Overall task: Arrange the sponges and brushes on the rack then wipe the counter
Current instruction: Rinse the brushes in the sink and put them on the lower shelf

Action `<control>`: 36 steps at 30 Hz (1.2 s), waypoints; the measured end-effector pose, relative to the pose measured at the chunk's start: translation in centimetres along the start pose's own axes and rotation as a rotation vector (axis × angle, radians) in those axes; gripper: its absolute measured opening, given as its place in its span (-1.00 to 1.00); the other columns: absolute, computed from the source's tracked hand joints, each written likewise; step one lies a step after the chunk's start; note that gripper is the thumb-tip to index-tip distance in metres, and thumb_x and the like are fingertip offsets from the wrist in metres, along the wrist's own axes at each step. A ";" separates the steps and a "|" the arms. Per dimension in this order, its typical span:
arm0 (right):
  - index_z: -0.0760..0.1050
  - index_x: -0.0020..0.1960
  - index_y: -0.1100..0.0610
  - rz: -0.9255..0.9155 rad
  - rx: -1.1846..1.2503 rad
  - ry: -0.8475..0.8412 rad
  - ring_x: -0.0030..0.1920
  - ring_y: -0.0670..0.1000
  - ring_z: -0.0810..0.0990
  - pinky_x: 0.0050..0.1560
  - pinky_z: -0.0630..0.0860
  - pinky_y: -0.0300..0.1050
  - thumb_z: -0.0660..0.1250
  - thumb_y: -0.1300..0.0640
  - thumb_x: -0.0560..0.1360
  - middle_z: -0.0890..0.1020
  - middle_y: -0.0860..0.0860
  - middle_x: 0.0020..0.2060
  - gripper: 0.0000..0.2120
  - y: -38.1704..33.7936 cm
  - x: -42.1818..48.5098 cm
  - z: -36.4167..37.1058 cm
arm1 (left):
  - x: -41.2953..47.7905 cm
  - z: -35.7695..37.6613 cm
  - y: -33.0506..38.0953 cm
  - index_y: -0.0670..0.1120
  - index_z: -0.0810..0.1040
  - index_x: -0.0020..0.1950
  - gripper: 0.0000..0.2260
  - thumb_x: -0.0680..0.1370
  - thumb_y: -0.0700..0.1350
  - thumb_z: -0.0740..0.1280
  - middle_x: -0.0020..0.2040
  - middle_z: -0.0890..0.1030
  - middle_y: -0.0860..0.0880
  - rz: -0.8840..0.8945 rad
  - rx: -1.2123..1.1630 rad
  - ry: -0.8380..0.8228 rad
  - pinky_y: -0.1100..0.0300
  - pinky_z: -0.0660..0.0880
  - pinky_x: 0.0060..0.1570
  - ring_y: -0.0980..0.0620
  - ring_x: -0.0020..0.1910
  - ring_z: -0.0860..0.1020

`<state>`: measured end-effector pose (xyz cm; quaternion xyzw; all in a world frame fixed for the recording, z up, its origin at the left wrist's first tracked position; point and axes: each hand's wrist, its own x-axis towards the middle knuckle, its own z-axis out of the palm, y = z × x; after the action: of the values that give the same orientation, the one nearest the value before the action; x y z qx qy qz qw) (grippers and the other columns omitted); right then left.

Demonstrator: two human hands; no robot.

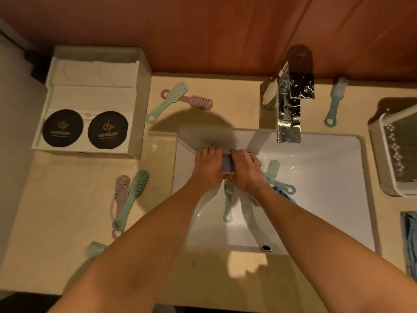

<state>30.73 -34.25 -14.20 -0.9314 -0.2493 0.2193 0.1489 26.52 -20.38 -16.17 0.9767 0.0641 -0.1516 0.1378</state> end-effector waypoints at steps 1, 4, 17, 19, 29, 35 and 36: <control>0.45 0.29 0.13 -0.009 -0.021 0.001 0.22 0.13 0.46 0.34 0.34 0.12 0.42 0.07 0.40 0.56 0.07 0.16 -0.52 -0.1 -0.3 -0.2 | -0.5 -0.5 0.1 -0.12 0.38 0.32 -0.41 0.43 0.17 0.43 0.29 0.44 -0.12 -0.029 -0.031 -0.001 -0.01 0.31 0.20 -0.16 0.24 0.39; 0.43 0.17 0.05 -0.034 0.015 0.016 0.08 0.11 0.54 0.19 0.45 0.08 0.40 0.10 0.41 0.58 0.05 0.05 -0.65 -0.6 -1.2 -1.1 | -1.8 -2.4 0.3 -0.18 0.36 0.29 -0.49 0.42 -0.08 0.44 0.27 0.38 -0.17 -0.088 -0.256 -0.013 -0.04 0.38 0.08 -0.20 0.17 0.43; 0.33 0.42 0.07 -0.153 0.182 -0.027 0.24 0.10 0.41 0.26 0.50 0.02 0.44 0.19 0.48 0.35 0.09 0.31 -0.45 0.2 -9.2 -7.9 | -7.6 -9.1 4.1 -0.11 0.17 0.23 -0.67 0.58 -0.27 0.26 0.11 0.41 -0.17 -0.090 -0.680 -0.264 0.15 0.48 -0.08 -0.02 0.05 0.45; 0.24 0.53 0.08 -0.140 0.207 -0.055 0.33 0.12 0.36 0.32 0.43 0.01 0.40 0.14 0.50 0.36 0.10 0.38 -0.35 0.7 -10.9 -9.5 | -8.3 -10.0 5.4 -0.18 0.33 0.28 -0.69 0.56 -0.24 0.28 0.14 0.51 -0.23 -0.160 -0.698 -0.193 0.06 0.49 -0.02 -0.07 0.06 0.50; 0.51 -0.01 0.20 0.102 0.538 0.133 -0.10 0.10 0.54 -0.20 0.31 -0.11 0.15 0.02 0.69 0.62 0.10 -0.10 -0.71 2.3 -14.8 -15.5 | -10.2 -13.6 13.3 -0.20 0.54 -0.02 -0.88 0.50 -0.37 0.35 -0.07 0.59 -0.12 -0.173 -0.783 0.165 0.06 0.50 -0.07 -0.04 -0.09 0.51; 0.58 0.15 0.27 0.263 0.627 0.155 -0.20 0.11 0.49 -0.21 0.33 -0.11 0.12 0.05 0.71 0.59 0.18 -0.13 -0.65 2.9 -14.1 -18.7 | -12.4 -16.0 18.5 -0.10 0.37 -0.21 -0.75 0.37 -0.46 0.20 -0.25 0.47 -0.05 0.112 -0.545 0.410 0.02 0.36 -0.29 -0.09 -0.23 0.44; 0.58 0.17 0.27 0.296 0.670 0.138 -0.20 0.11 0.48 -0.19 0.36 -0.11 0.13 0.04 0.70 0.56 0.17 -0.14 -0.65 3.1 -13.9 -19.0 | -12.6 -16.3 19.0 -0.09 0.37 -0.20 -0.74 0.38 -0.46 0.22 -0.24 0.46 -0.03 0.150 -0.481 0.439 0.00 0.36 -0.28 -0.08 -0.23 0.44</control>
<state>30.35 -47.39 5.58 -0.8696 -0.0160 0.2447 0.4285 22.31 -34.82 7.44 0.9275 0.0542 0.0926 0.3580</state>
